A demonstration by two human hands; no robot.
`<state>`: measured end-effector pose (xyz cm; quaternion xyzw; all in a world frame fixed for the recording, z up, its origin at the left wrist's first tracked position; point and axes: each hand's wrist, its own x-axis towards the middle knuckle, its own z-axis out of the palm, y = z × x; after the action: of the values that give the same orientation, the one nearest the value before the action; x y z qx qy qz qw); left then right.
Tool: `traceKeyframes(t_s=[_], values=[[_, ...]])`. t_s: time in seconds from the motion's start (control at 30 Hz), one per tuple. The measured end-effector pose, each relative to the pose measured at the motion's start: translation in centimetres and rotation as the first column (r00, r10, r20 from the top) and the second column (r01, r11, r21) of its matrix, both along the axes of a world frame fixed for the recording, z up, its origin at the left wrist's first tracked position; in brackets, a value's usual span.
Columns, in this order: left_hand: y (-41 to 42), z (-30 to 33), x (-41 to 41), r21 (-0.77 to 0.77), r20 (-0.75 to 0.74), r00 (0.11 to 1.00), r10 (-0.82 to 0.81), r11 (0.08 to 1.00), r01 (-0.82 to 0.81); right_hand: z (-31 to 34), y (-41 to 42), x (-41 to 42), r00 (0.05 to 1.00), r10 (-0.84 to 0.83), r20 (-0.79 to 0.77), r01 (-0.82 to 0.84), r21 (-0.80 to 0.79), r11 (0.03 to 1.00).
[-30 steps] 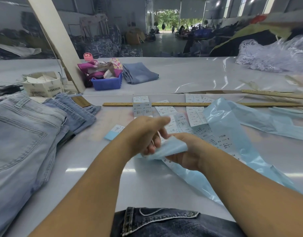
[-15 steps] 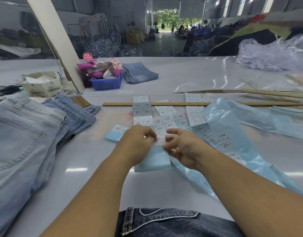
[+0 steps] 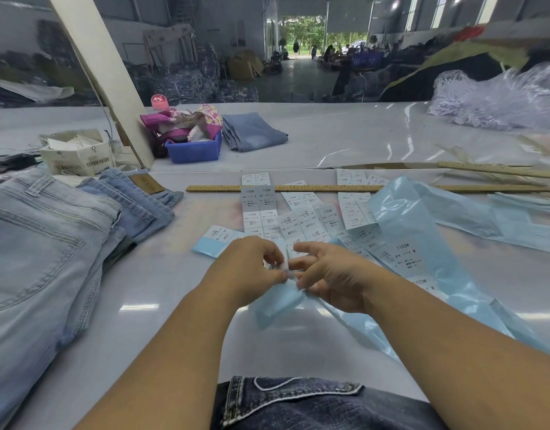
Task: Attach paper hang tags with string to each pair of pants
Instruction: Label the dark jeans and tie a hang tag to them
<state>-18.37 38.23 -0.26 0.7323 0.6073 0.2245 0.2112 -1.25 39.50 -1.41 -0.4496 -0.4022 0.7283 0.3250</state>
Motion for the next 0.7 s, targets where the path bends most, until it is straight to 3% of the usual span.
traceKeyframes(t_s=[0.23, 0.4, 0.7], values=[[0.19, -0.33, 0.11, 0.015, -0.083, 0.996, 0.01, 1.0, -0.009, -0.07, -0.19, -0.01, 0.995, 0.035, 0.092, -0.033, -0.017, 0.999], [0.08, -0.55, 0.13, -0.022, -0.025, 0.999, -0.031, 0.999, 0.03, -0.23, -0.15, -0.03, 0.985, 0.024, 0.169, -0.029, 0.029, 0.999], [0.28, -0.76, 0.08, -0.02, -0.09, 0.996, -0.009, 1.0, 0.007, -0.43, 0.08, -0.57, 0.995, 0.043, 0.094, -0.048, 0.05, 0.998]])
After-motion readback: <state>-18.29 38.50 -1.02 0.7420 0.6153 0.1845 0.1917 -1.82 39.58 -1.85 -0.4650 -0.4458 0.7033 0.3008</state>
